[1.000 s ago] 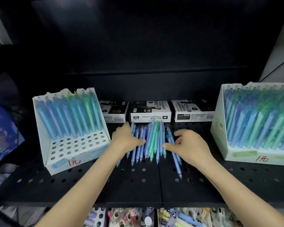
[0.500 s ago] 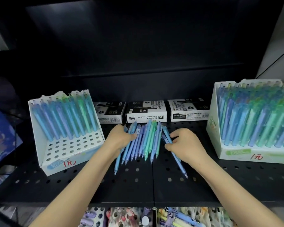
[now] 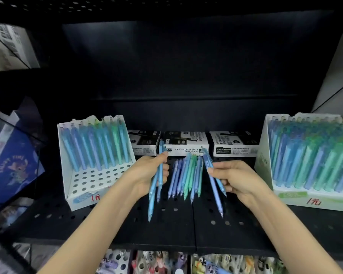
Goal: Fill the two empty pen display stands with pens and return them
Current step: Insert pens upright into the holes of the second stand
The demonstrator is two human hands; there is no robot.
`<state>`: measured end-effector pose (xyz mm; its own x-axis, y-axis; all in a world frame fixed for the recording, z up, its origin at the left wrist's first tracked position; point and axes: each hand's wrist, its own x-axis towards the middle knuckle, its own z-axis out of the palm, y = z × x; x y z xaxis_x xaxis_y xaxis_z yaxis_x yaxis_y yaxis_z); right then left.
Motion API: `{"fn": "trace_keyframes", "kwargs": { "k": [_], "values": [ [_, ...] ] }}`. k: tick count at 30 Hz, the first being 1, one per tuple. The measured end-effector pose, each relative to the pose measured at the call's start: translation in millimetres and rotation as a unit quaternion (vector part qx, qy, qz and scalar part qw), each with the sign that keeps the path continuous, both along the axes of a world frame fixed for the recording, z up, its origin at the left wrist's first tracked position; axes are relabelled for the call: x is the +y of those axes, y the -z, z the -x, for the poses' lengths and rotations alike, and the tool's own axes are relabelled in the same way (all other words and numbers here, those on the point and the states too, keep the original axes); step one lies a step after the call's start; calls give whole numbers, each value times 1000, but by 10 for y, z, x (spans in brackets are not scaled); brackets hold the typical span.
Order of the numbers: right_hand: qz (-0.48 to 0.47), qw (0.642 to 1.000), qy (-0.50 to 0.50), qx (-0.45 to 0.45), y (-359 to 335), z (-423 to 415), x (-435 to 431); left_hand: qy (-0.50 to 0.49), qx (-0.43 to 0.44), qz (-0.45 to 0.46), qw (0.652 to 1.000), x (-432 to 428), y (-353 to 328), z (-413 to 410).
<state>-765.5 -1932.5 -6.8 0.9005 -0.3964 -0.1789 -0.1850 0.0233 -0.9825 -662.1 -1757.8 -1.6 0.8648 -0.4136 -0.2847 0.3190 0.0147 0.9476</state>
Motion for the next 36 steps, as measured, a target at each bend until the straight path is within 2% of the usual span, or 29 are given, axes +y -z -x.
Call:
{"fn": "trace_keyframes", "kwargs": {
  "k": [3, 6, 10, 14, 19, 23, 26, 30, 36],
  "values": [
    [-39, 998, -19, -37, -91, 6, 129, -9, 87, 99, 991, 18, -73, 71],
    [-45, 995, -50, -70, -156, -31, 312, -9, 92, 125, 988, 24, -106, 193],
    [-30, 992, -52, -110, -232, -140, 535, 51, -23, 82, 995, 103, -84, 366],
    [-56, 987, -27, -148, -335, -243, 695, 92, -149, 19, 984, 242, -70, 424],
    [-56, 987, -33, -147, -326, -351, 876, 83, -176, 29, 980, 419, -147, 433],
    [-69, 986, -26, -152, -293, -422, 973, 80, -163, 33, 983, 550, -181, 436],
    [-77, 984, -5, -161, -306, -466, 1025, 57, -165, 35, 984, 677, -225, 442],
    [-84, 978, -3, -188, -409, -467, 1015, -15, -226, 7, 974, 1015, -272, 452],
    [-28, 975, -38, -216, -569, -467, 1024, -121, -280, 3, 952, 1588, -379, 351]
  ]
}}
